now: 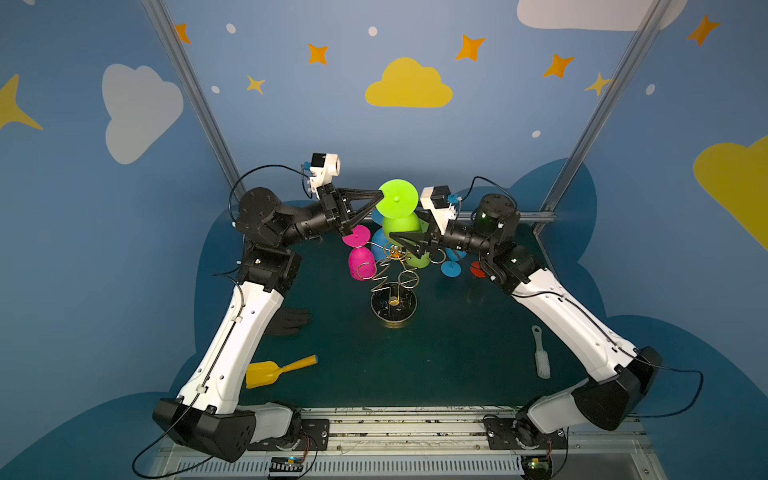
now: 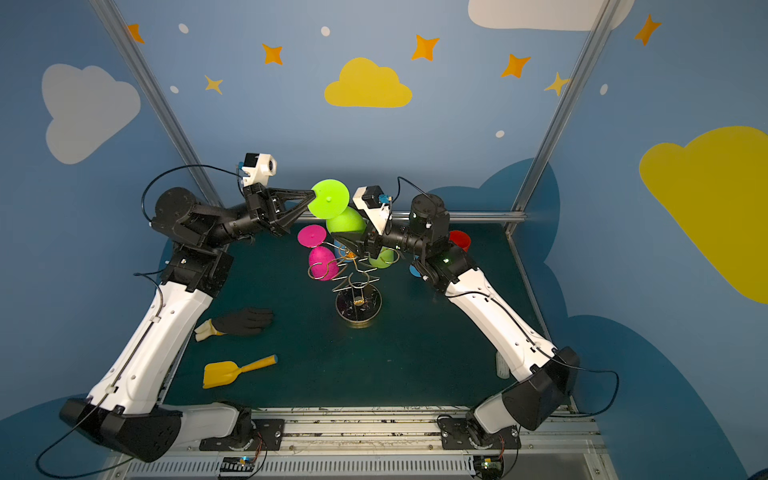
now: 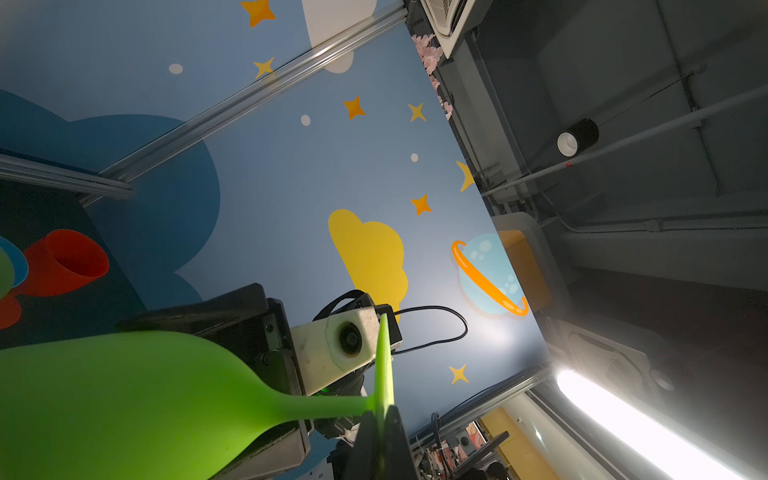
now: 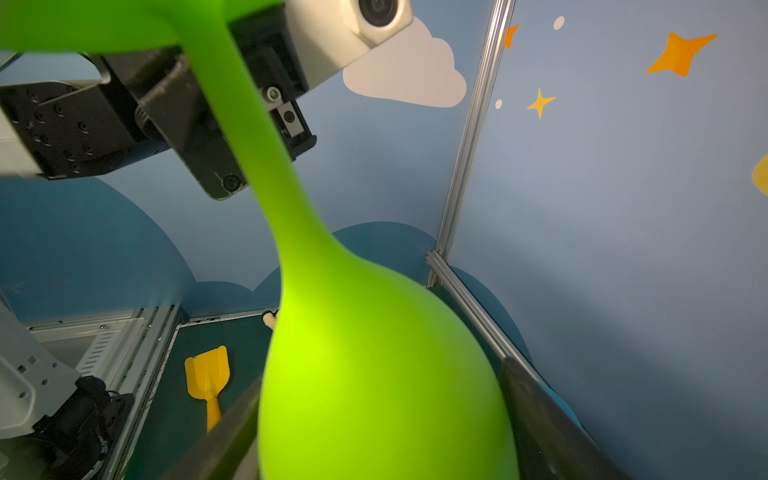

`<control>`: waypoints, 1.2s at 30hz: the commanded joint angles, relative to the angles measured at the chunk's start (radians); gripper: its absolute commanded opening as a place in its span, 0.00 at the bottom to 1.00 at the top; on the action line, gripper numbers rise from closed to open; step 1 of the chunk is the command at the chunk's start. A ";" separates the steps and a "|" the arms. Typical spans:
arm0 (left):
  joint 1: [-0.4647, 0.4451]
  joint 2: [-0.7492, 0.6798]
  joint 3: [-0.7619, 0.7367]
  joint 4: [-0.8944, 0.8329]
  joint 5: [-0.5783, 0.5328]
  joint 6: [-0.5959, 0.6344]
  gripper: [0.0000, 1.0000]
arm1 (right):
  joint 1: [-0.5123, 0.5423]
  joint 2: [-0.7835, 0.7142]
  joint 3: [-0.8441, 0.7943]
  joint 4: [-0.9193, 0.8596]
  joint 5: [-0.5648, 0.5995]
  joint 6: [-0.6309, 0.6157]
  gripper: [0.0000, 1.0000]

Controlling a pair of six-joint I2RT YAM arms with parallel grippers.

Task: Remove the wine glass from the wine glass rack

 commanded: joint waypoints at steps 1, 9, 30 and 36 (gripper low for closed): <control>-0.006 -0.001 0.013 0.013 0.000 0.071 0.17 | 0.007 -0.053 -0.013 -0.063 0.067 0.062 0.37; -0.001 0.018 0.022 -0.166 -0.010 0.306 0.62 | -0.005 -0.191 -0.048 -0.276 0.211 0.061 0.19; -0.178 0.007 -0.130 -0.114 -0.345 1.601 0.55 | -0.020 -0.249 0.139 -0.858 0.444 0.065 0.01; -0.218 0.006 -0.161 -0.055 -0.341 1.702 0.54 | -0.019 -0.203 0.172 -0.864 0.405 0.075 0.00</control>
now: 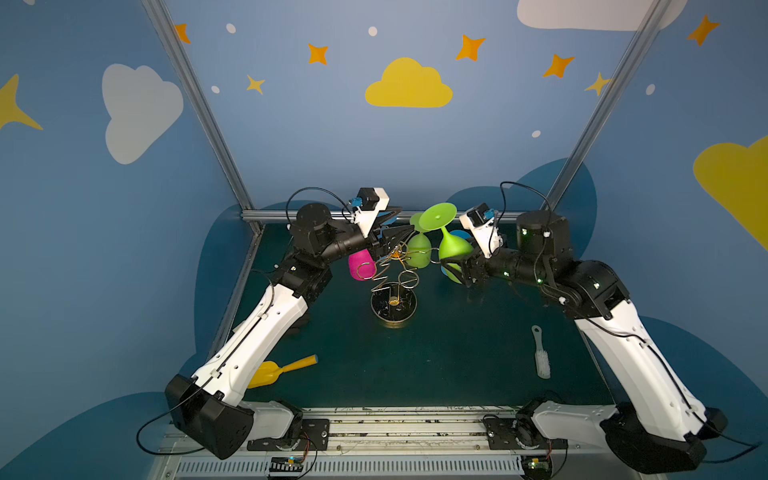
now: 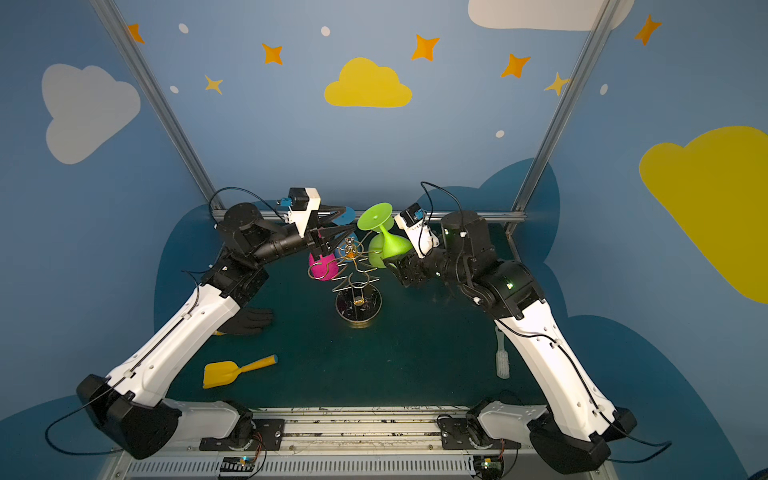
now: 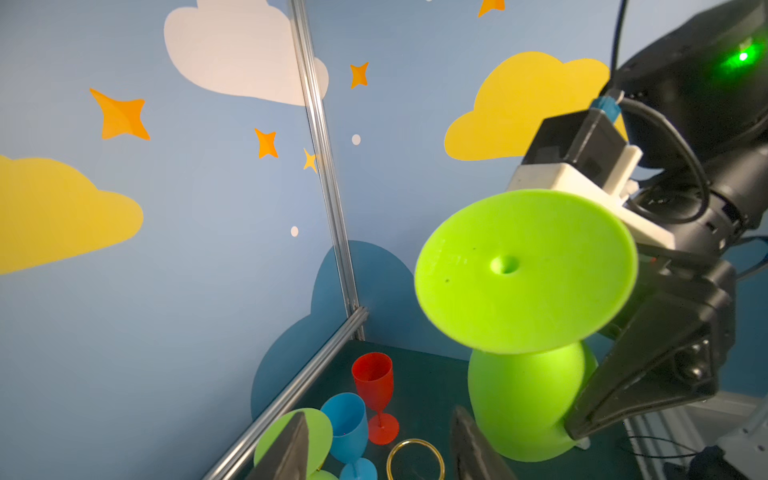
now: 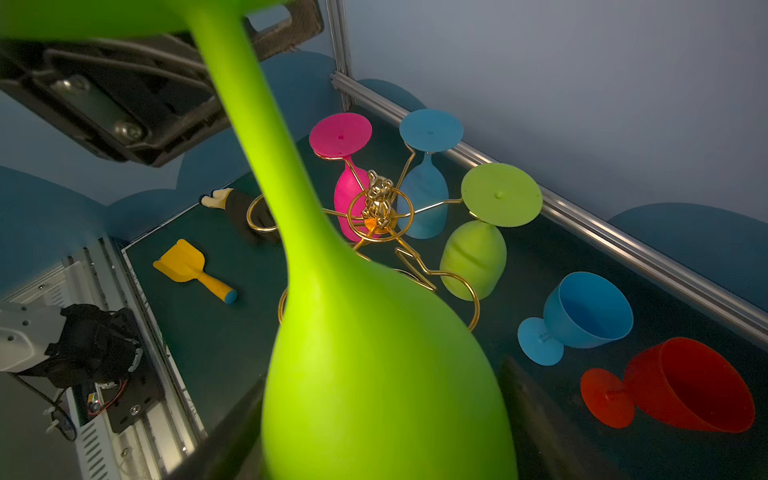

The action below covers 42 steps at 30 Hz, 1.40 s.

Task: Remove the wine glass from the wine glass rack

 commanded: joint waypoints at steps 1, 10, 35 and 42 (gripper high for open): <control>-0.019 -0.020 -0.006 0.061 -0.009 0.132 0.53 | -0.004 0.018 0.038 -0.006 -0.037 0.014 0.00; -0.041 -0.025 -0.012 0.078 -0.034 0.192 0.50 | -0.004 0.092 0.094 -0.030 -0.119 0.032 0.00; -0.063 -0.043 -0.016 0.096 -0.103 0.230 0.06 | 0.001 0.155 0.162 -0.103 -0.163 0.083 0.13; -0.071 -0.080 -0.080 0.132 -0.196 0.172 0.03 | -0.002 0.135 0.159 -0.027 -0.172 0.139 0.61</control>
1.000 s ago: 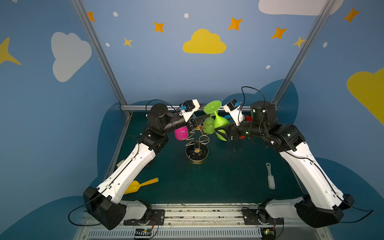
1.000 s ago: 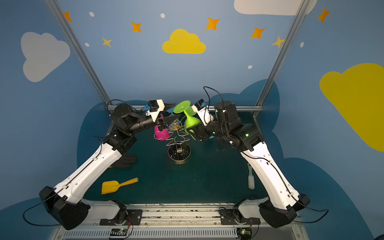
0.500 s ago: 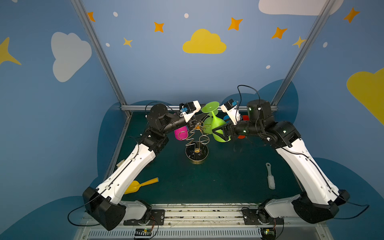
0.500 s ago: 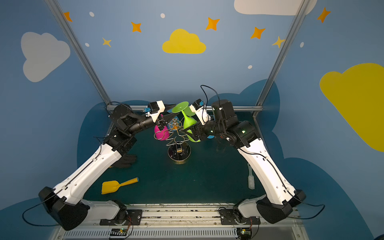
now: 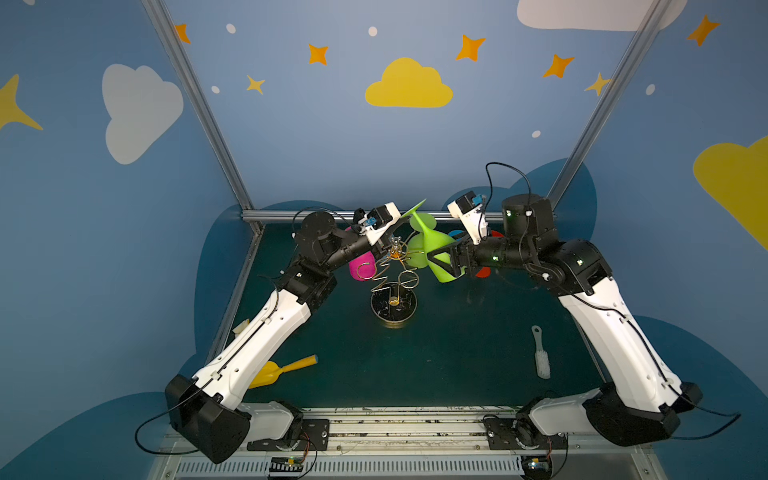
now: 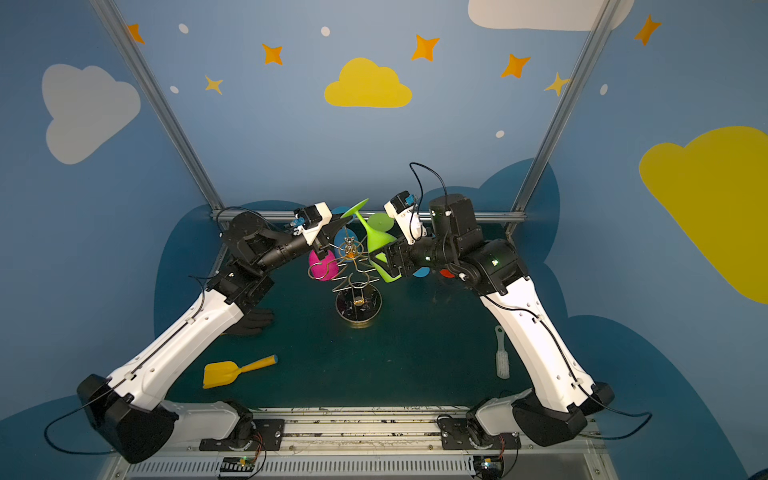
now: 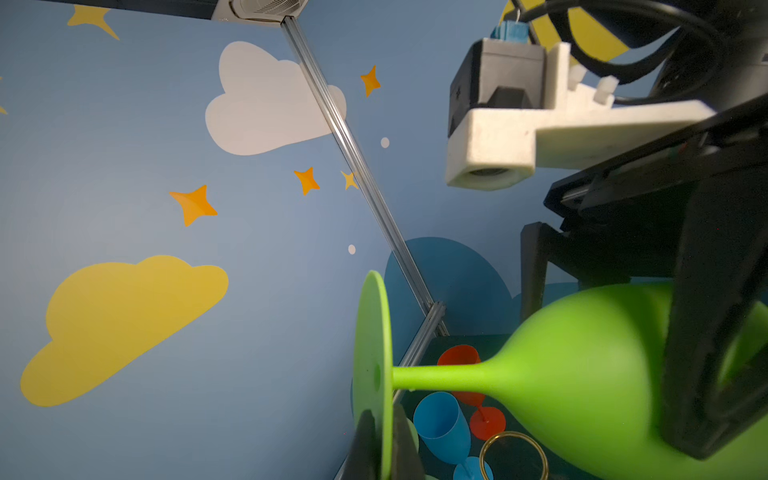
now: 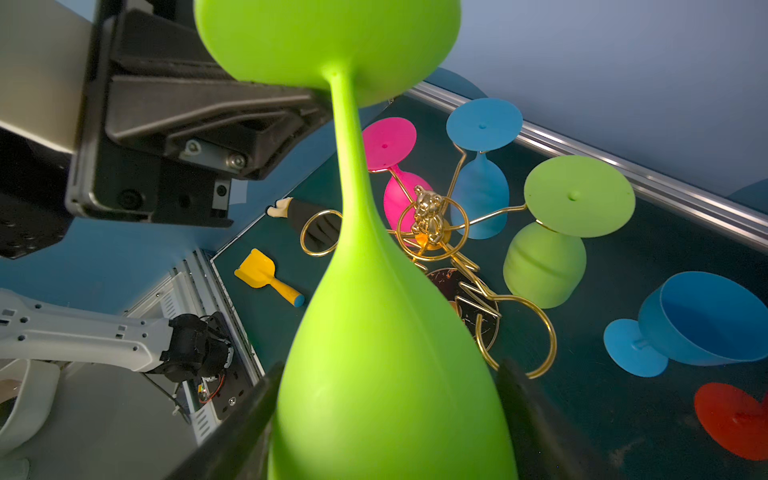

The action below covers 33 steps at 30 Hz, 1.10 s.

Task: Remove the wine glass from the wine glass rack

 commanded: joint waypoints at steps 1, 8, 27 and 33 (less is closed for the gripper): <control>-0.020 -0.053 -0.028 0.071 -0.040 -0.126 0.03 | 0.007 -0.009 -0.008 0.067 -0.007 0.012 0.66; -0.020 -0.116 -0.142 0.121 -0.155 -0.322 0.03 | -0.007 -0.081 -0.094 0.224 -0.026 0.048 0.80; -0.020 -0.192 -0.278 0.196 -0.261 -0.600 0.03 | -0.118 -0.435 -0.372 0.437 0.081 0.068 0.81; -0.020 -0.197 -0.282 0.197 -0.249 -0.616 0.03 | -0.131 -0.414 -0.388 0.441 0.058 0.094 0.79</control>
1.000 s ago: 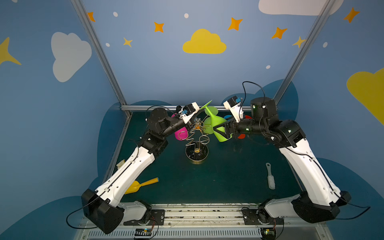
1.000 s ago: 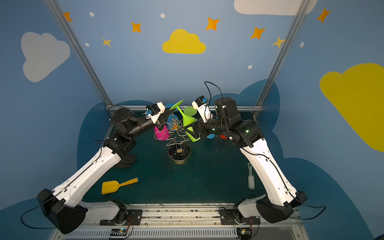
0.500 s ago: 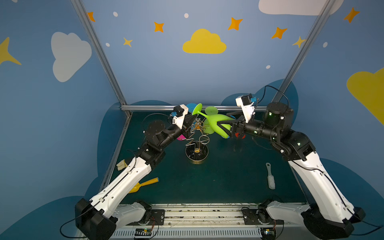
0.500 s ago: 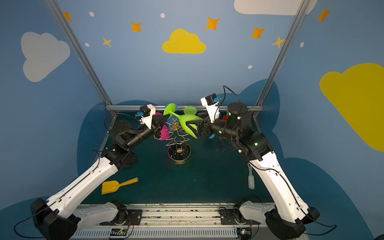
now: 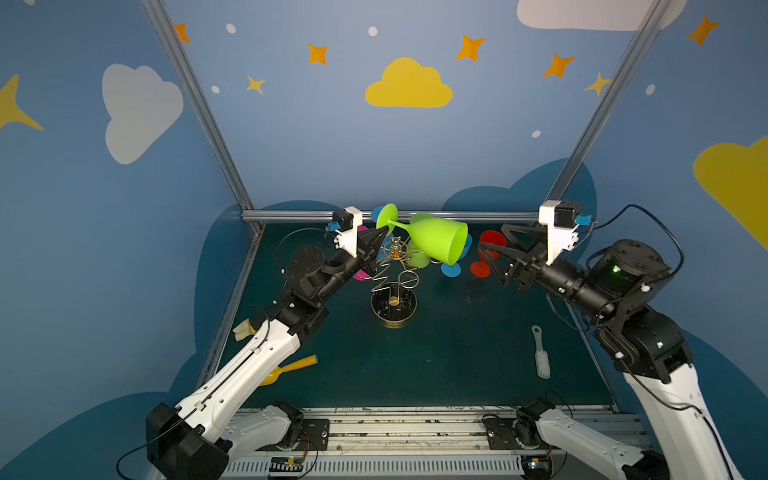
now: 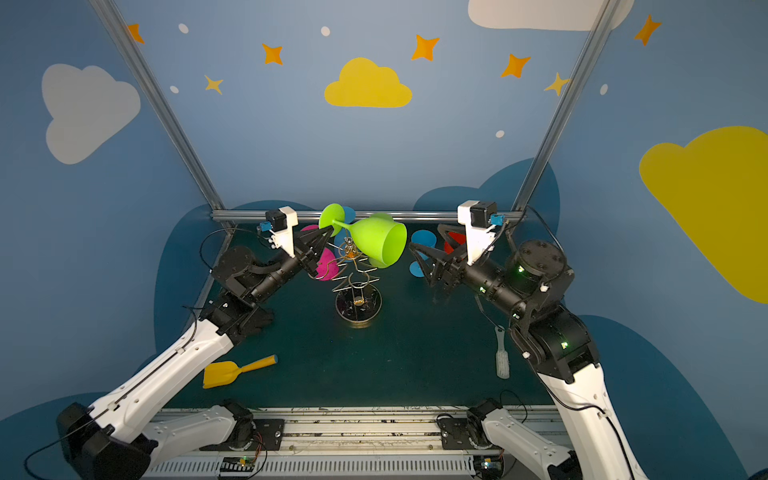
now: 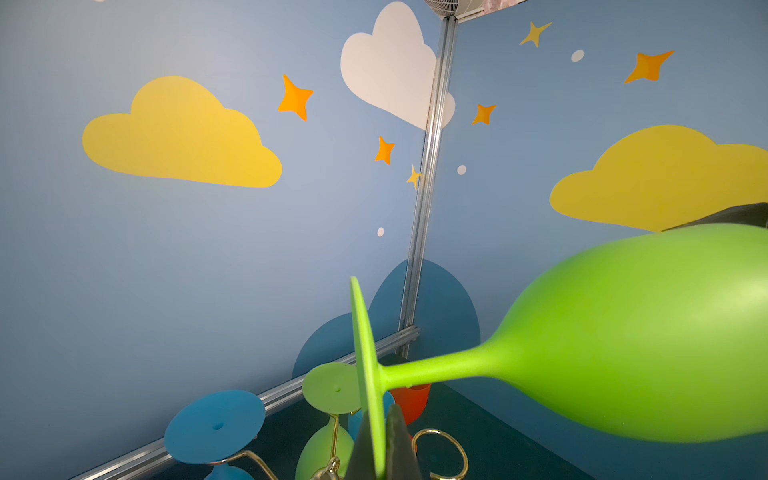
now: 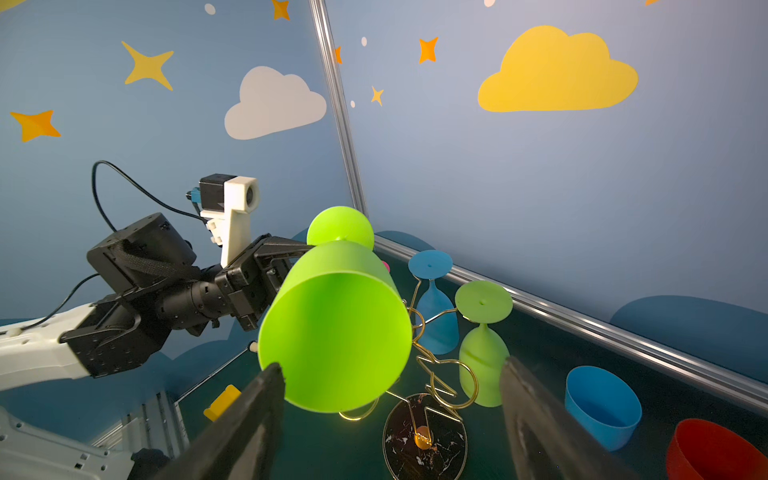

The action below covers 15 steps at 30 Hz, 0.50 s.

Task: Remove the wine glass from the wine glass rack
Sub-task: 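Open the left gripper off the foot while the right gripper pulls the glass away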

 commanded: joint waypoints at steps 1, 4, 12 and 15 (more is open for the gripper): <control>0.002 -0.022 -0.006 0.046 0.006 -0.031 0.03 | -0.006 0.032 -0.016 0.011 -0.007 0.011 0.79; 0.002 -0.025 -0.013 0.045 0.007 -0.040 0.03 | -0.007 0.064 -0.014 0.039 -0.044 0.027 0.76; 0.002 -0.019 -0.007 0.026 0.035 -0.037 0.03 | -0.008 0.149 0.009 0.100 -0.107 0.060 0.61; 0.002 -0.014 -0.002 0.026 0.043 -0.035 0.03 | -0.007 0.175 0.027 0.112 -0.137 0.073 0.46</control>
